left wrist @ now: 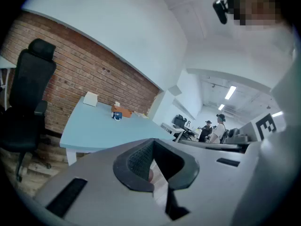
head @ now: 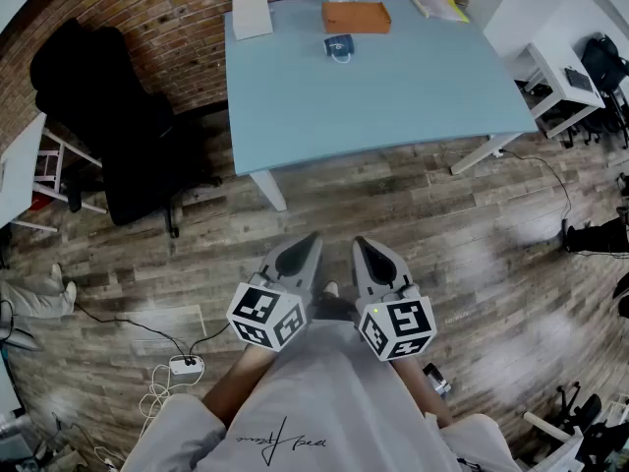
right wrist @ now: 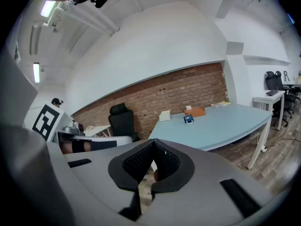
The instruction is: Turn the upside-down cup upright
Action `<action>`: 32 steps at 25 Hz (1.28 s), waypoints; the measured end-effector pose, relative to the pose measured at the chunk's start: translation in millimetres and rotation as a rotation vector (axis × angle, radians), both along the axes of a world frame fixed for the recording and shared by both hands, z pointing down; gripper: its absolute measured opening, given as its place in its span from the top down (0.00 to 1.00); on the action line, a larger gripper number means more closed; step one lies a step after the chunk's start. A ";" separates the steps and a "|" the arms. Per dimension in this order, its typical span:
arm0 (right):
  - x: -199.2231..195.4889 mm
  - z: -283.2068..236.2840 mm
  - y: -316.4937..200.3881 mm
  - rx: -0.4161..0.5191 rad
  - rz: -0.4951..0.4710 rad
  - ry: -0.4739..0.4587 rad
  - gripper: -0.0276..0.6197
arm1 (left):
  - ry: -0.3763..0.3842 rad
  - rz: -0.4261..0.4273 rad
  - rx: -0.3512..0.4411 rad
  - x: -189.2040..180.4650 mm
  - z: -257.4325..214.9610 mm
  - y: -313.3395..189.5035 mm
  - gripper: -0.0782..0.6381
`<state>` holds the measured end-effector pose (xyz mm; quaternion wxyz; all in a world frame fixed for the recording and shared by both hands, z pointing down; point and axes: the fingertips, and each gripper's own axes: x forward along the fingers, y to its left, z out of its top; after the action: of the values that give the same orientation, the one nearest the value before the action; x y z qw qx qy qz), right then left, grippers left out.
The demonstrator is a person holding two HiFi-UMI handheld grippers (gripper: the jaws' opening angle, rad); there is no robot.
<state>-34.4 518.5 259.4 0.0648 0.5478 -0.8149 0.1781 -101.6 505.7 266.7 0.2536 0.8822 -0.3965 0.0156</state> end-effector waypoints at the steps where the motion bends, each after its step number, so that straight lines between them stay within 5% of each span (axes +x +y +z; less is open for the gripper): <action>1: 2.8 2.3 -0.9 -0.003 0.000 0.003 0.92 | -0.005 0.015 0.009 6.5 -2.1 -0.1 0.88; 8: 24.3 6.0 -9.6 -0.006 0.009 -0.002 0.93 | -0.055 0.083 0.030 38.8 -0.1 -3.1 0.88; 20: 55.5 9.5 -13.7 -0.017 0.010 -0.084 0.92 | -0.067 0.054 0.002 49.0 11.0 -4.7 0.88; 32: 18.9 12.4 -29.5 -0.028 -0.080 -0.044 0.92 | -0.072 -0.025 0.047 21.5 3.5 -25.7 0.88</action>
<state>-15.5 489.0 271.8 0.0615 0.5099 -0.8346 0.1991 -80.1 480.1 270.2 0.2184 0.8818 -0.4166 0.0350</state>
